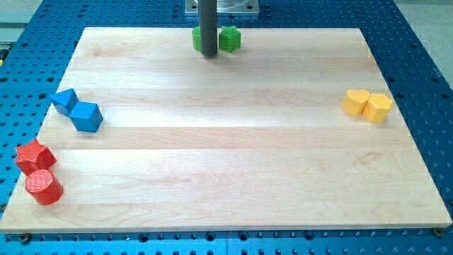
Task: Move the cube diagonally to the green circle
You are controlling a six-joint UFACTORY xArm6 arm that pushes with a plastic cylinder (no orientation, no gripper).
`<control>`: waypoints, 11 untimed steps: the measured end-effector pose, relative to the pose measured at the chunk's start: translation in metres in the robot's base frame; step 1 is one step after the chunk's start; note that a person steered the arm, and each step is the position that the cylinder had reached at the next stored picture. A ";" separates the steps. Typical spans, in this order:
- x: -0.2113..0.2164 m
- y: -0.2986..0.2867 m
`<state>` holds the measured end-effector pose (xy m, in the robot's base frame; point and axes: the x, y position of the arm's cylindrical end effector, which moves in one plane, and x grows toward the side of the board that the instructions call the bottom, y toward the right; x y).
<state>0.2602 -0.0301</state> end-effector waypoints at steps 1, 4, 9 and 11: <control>0.000 -0.002; 0.254 -0.120; 0.189 -0.208; 0.125 -0.221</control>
